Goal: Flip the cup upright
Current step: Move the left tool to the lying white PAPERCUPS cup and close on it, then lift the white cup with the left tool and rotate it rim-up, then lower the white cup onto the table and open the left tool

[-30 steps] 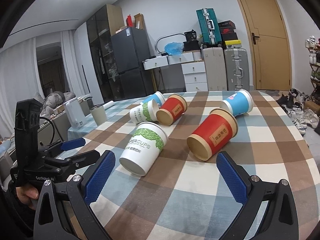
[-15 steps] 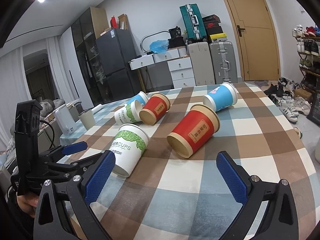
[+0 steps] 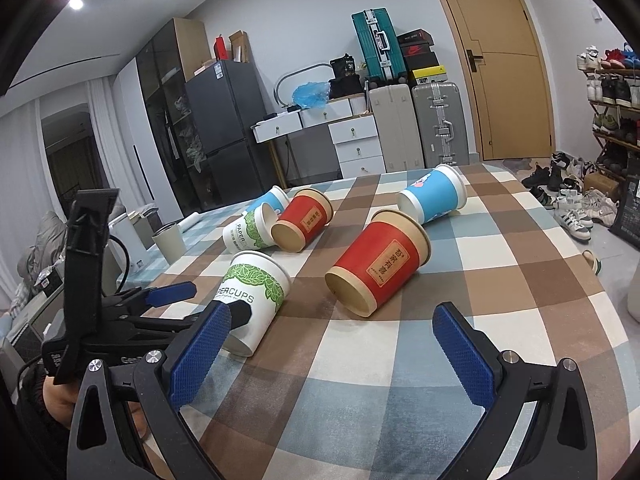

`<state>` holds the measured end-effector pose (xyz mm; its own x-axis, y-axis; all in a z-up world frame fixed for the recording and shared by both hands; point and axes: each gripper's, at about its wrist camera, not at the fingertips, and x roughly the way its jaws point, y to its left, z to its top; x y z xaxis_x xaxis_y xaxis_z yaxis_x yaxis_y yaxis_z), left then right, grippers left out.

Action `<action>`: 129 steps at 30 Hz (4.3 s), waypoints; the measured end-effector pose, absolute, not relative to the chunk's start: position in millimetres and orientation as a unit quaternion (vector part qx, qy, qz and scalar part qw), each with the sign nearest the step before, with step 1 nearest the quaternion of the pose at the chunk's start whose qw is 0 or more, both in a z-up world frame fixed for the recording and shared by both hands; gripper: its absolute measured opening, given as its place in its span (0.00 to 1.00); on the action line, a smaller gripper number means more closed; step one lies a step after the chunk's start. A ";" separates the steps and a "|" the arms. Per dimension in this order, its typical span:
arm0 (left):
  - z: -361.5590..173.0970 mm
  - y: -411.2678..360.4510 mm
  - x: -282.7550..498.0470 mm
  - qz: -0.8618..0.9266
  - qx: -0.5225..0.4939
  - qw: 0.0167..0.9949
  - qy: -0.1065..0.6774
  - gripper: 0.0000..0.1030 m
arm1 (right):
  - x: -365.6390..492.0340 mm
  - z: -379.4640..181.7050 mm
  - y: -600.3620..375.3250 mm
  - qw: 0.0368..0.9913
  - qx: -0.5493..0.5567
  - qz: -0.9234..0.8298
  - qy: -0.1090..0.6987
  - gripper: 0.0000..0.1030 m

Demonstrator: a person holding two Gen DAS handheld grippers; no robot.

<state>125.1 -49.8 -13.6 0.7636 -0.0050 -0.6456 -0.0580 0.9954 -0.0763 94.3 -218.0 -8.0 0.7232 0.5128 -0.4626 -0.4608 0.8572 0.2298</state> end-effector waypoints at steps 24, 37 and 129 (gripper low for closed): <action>-20.0 -46.9 135.3 -0.009 -0.083 0.926 0.367 0.56 | 91.6 -5.5 -213.9 0.927 0.045 0.270 0.257 1.00; 8.5 -29.5 98.1 -0.001 -0.095 0.941 0.324 0.56 | 86.6 -5.8 -205.8 0.923 0.037 0.284 0.257 1.00; 0.1 3.7 -12.8 0.016 -0.120 0.955 0.270 0.99 | 72.9 -10.4 -173.5 0.898 0.023 0.337 0.283 1.00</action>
